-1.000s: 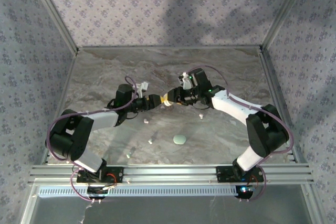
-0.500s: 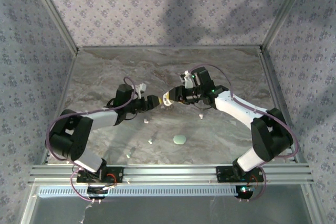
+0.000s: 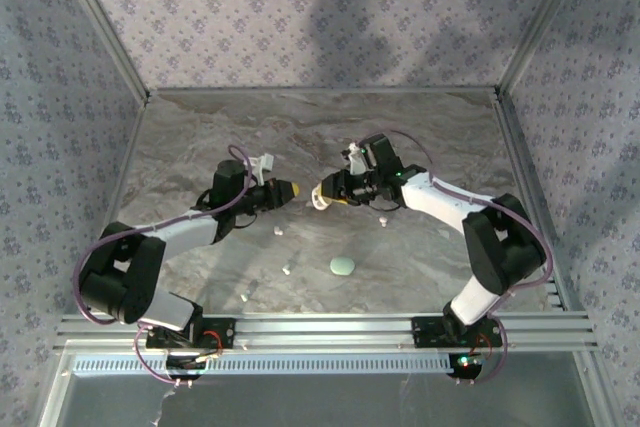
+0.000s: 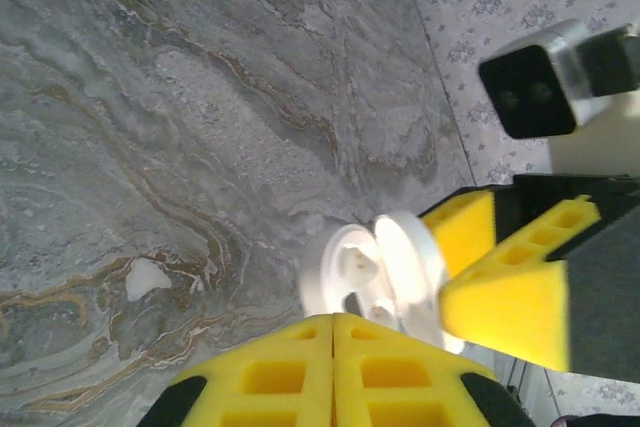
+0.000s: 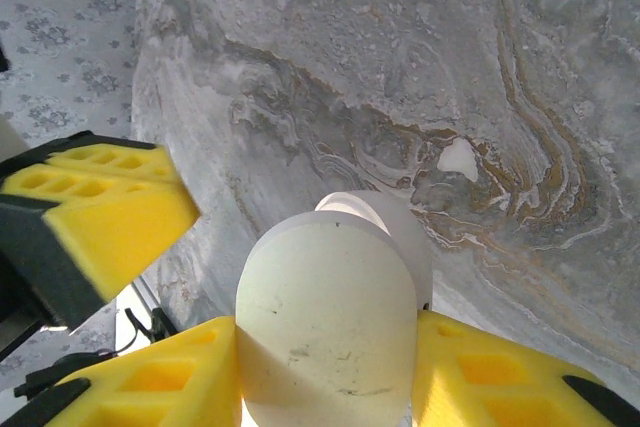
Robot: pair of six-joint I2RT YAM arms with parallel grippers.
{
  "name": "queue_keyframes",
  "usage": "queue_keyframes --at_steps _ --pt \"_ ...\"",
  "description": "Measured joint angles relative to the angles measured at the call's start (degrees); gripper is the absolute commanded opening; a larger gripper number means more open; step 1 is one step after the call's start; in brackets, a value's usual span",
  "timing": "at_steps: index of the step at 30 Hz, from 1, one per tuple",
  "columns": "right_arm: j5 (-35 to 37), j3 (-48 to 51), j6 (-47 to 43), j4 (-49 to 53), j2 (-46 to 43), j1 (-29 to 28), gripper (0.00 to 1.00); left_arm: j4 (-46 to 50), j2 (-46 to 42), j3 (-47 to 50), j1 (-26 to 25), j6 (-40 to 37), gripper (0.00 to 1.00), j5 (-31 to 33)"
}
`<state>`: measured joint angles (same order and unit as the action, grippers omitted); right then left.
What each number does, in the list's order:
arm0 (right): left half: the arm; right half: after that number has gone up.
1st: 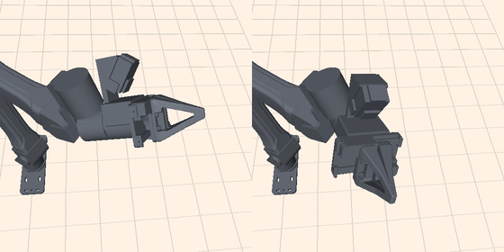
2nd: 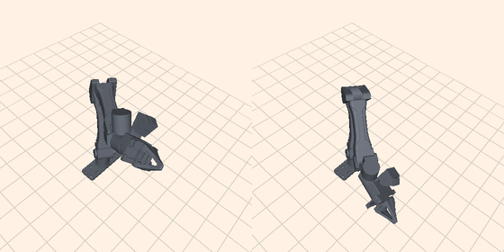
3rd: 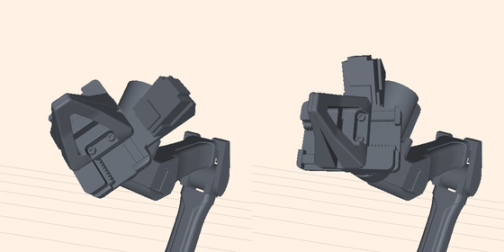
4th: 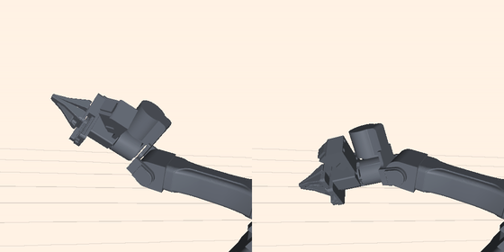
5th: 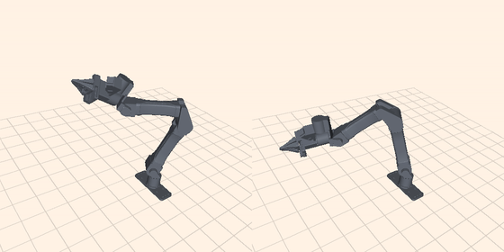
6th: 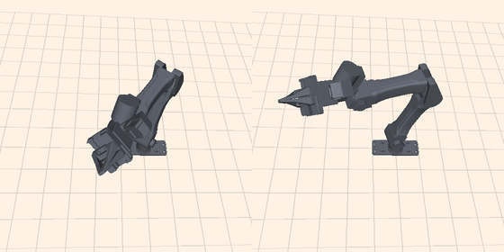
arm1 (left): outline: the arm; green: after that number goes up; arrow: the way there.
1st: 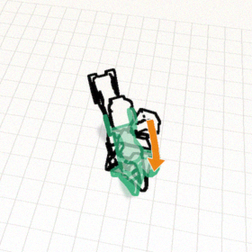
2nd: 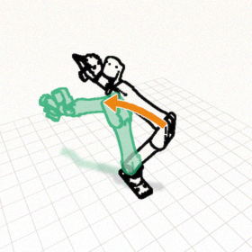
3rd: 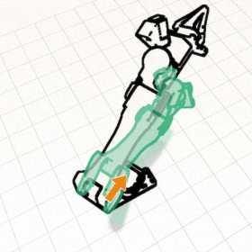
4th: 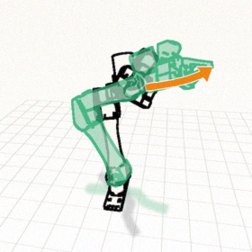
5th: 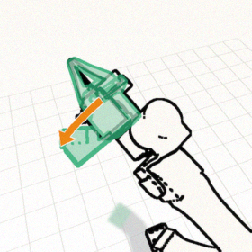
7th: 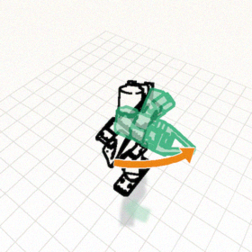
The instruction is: Insert the wireless bluetooth earbuds into the charging case
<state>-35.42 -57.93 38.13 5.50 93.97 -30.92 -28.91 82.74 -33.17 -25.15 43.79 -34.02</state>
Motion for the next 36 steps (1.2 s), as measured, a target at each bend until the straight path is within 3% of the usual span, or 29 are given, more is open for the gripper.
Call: queue_keyframes --at_steps 25,36 --pt "-3.4 0.0 5.9 -9.2 9.6 -2.0 0.4 0.7 12.0 -4.3 -2.0 0.9 0.09 -1.7" --pt "-3.0 0.0 6.7 -10.3 13.2 -2.0 0.45 2.8 16.9 -6.3 -2.3 0.8 0.11 -1.6"
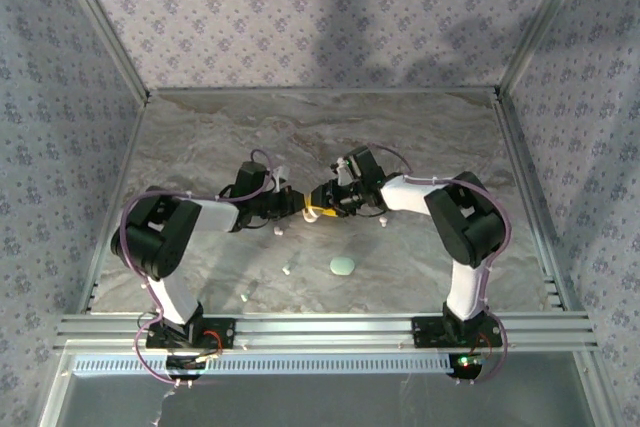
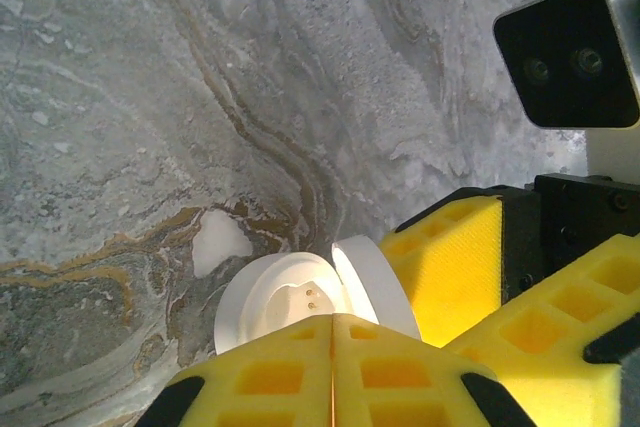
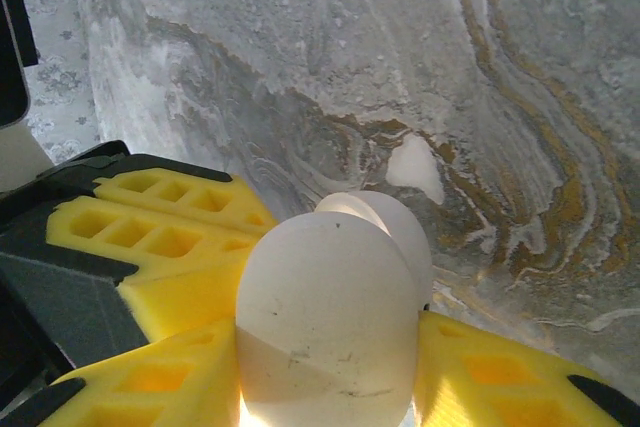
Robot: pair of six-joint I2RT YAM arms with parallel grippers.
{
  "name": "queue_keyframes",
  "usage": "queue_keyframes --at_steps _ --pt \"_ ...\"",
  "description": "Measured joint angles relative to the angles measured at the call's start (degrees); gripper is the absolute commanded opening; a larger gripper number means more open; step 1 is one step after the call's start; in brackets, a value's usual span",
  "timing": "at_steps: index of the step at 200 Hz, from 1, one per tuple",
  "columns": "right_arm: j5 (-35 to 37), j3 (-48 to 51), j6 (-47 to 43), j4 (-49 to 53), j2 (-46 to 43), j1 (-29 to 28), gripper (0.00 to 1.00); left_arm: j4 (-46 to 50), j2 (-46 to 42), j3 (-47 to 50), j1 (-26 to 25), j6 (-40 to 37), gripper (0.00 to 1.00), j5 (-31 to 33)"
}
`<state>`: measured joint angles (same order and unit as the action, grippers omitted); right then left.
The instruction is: Insert the wireless bluetooth earbuds into the charging case
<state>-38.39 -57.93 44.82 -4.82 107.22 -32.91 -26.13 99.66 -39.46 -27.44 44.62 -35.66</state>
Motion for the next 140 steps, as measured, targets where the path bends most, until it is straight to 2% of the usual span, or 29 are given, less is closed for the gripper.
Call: queue_keyframes --at_steps 46,83,109,140 --pt "1.0 0.0 0.0 0.1 0.6 0.1 0.53 1.1 1.8 -1.4 -0.4 0.0 0.12 0.2" --pt "1.2 0.0 0.0 0.4 0.6 0.4 0.54 1.8 2.2 -2.2 -0.5 -0.1 0.13 0.3" --pt "1.6 0.0 -0.2 1.4 0.6 0.7 0.6 2.0 3.0 -2.8 -0.9 -0.2 0.14 0.3" --pt "2.0 0.0 -0.5 2.8 0.6 1.1 0.63 2.0 3.7 -3.2 -1.3 -0.2 0.14 0.3"
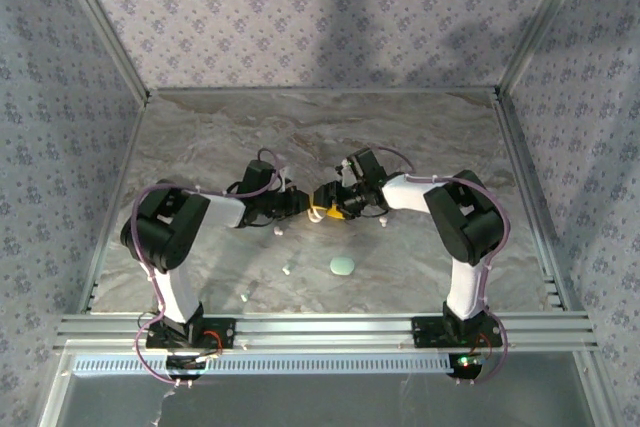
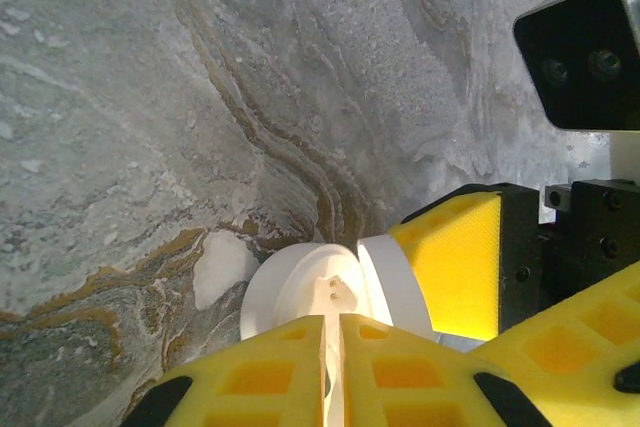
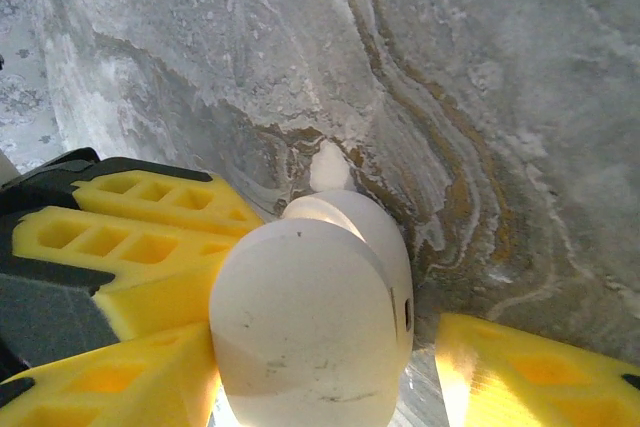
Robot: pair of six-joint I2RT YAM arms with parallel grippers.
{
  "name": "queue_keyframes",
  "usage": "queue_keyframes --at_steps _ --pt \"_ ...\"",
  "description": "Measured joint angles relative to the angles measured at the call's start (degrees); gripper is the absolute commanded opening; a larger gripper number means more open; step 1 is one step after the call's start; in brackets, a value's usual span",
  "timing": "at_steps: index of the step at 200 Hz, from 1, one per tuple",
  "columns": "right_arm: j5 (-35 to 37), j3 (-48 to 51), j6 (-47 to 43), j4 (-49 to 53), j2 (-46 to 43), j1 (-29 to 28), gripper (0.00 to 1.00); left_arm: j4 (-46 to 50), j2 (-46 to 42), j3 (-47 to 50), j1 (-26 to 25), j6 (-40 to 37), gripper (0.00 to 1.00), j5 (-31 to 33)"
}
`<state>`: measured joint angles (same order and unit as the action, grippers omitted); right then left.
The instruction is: Insert the wireless bluetooth earbuds into the charging case
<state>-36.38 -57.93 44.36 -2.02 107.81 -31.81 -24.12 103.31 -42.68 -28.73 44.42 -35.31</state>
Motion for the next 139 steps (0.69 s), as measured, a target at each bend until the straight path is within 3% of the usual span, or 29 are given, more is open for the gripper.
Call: queue_keyframes --at_steps 82,139 --pt "2.5 0.0 -2.8 4.3 -2.2 0.4 0.71 0.3 0.0 -0.7 -0.9 -0.2 0.17 0.0" --pt "4.5 0.2 -4.9 7.2 -4.4 0.7 0.69 0.4 0.4 -1.5 -1.5 -0.5 0.18 -0.9"
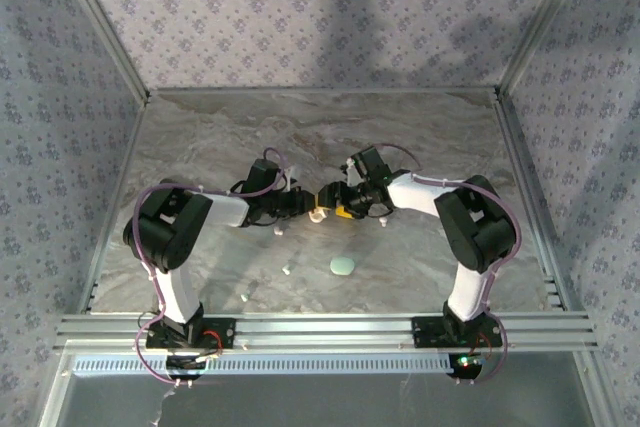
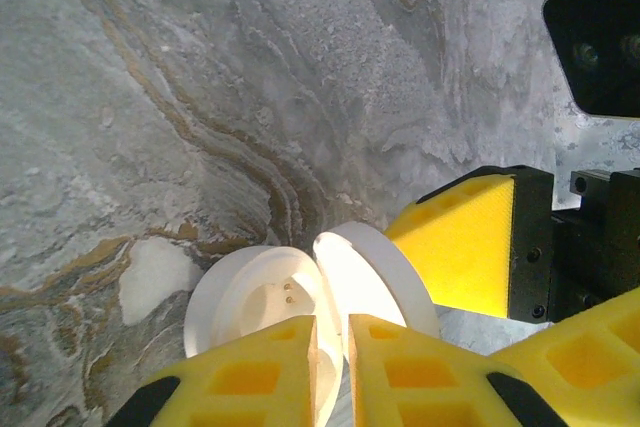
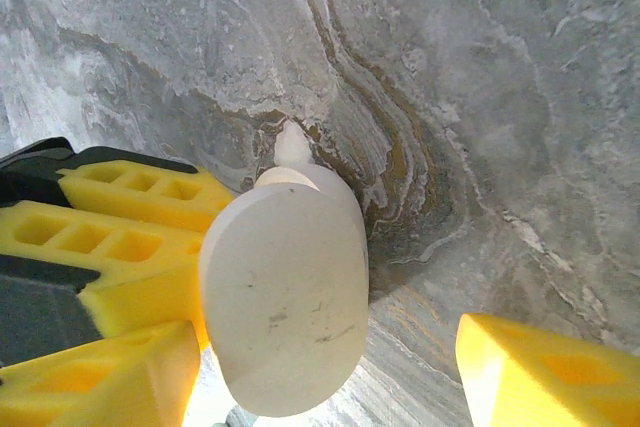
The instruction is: Insert the wireless bluetooth earbuds into the charging case
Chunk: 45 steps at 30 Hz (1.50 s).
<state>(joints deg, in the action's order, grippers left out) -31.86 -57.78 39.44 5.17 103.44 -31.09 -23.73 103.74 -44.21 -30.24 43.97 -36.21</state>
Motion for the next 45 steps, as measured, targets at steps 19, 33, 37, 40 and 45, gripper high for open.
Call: queue_keyframes --at_steps 19,33,37,40,45 --pt "-0.2 0.0 -1.1 -1.5 -2.6 2.7 0.53 0.2 0.6 -0.3 -1.7 -1.2 0.19 -1.1" --pt "8.4 -1.6 -10.1 8.7 -3.3 -0.6 0.69 1.1 -12.3 5.9 -0.4 -3.9 0.38 6.5" --pt "11.6 -3.5 -12.4 11.3 -3.3 -3.2 0.72 1.0 -14.2 8.1 1.0 -3.8 0.55 8.8" --pt "14.3 -5.2 -13.9 13.7 -3.2 -4.9 0.72 1.2 -14.8 9.0 1.8 -3.7 0.7 10.1" --pt "20.2 -9.7 -15.9 18.4 -0.9 -7.2 0.72 1.1 -15.2 9.1 2.1 -3.7 1.0 11.2"
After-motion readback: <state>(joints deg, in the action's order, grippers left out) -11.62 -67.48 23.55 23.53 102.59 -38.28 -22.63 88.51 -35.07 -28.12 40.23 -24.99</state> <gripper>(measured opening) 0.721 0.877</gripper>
